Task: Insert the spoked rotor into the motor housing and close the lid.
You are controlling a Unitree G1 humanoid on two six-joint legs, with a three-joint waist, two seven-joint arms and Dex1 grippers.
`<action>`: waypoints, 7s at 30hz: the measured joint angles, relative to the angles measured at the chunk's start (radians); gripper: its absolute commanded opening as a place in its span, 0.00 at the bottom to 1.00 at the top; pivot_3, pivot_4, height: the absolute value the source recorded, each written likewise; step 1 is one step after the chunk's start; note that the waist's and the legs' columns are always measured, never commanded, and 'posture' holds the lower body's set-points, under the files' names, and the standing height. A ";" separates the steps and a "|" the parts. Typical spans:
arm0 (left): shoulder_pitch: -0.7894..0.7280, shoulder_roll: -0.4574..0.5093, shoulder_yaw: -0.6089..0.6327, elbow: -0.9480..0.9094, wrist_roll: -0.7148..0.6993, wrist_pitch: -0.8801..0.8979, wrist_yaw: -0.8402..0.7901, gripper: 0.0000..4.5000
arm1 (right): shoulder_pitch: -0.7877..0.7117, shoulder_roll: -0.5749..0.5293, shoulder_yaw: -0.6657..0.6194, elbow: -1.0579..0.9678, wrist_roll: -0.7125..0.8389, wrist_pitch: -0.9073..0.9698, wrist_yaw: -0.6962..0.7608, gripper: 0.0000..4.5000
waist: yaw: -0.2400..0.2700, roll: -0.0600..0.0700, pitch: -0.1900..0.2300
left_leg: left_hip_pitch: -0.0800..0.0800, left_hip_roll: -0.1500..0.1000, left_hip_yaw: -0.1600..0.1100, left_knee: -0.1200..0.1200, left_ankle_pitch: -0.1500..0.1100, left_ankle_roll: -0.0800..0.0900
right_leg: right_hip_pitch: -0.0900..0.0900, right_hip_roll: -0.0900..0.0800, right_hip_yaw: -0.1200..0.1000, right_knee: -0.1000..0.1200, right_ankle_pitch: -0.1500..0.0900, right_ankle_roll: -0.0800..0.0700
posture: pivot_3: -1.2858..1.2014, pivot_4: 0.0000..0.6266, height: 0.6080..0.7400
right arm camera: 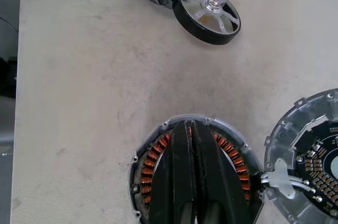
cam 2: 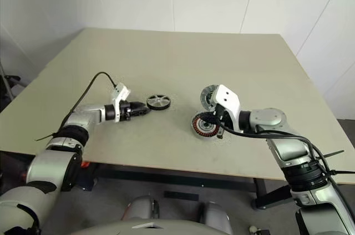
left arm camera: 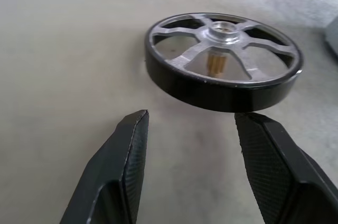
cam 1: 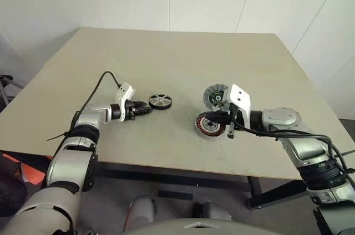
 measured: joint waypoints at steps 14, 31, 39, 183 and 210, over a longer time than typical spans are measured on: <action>0.038 -0.016 0.047 -0.070 -0.051 0.119 0.013 0.61 | 0.011 -0.007 0.001 -0.020 0.006 0.031 0.022 0.01 | -0.002 0.000 0.000 | 0.001 0.000 0.000 0.000 0.000 0.000 | 0.000 0.000 0.000 0.002 0.000 0.001 | 0.52 0.00 1.00; 0.080 -0.061 0.233 -0.114 -0.251 0.439 0.137 0.61 | 0.027 -0.009 0.001 -0.024 0.007 0.052 0.032 0.01 | -0.005 0.000 0.000 | 0.003 0.000 0.000 0.000 0.000 -0.001 | 0.002 0.000 0.000 0.002 -0.004 0.007 | 0.52 0.00 1.00; 0.069 -0.096 0.282 -0.112 -0.288 0.507 0.205 0.61 | 0.045 -0.009 0.002 -0.025 0.006 0.053 0.034 0.01 | -0.001 0.001 0.000 | 0.009 0.000 0.001 0.000 0.001 -0.001 | 0.007 0.000 0.000 0.000 -0.005 0.008 | 0.52 0.00 1.00; -0.188 -0.444 -0.023 0.014 -0.179 0.585 -0.002 0.27 | 0.322 -0.130 -0.291 -0.238 0.169 0.151 -0.123 0.00 | 0.022 0.005 -0.001 | -0.002 0.000 0.002 -0.001 -0.002 0.011 | 0.006 -0.001 -0.003 -0.014 -0.004 0.013 | 0.52 0.00 1.00; -0.200 -0.445 -0.022 0.035 -0.145 0.552 0.002 0.70 | 0.323 -0.126 -0.283 -0.238 0.159 0.143 -0.131 0.00 | 0.018 0.005 -0.001 | 0.002 0.000 0.002 -0.002 -0.002 0.010 | 0.010 -0.001 -0.003 -0.015 -0.005 0.014 | 0.52 0.00 1.00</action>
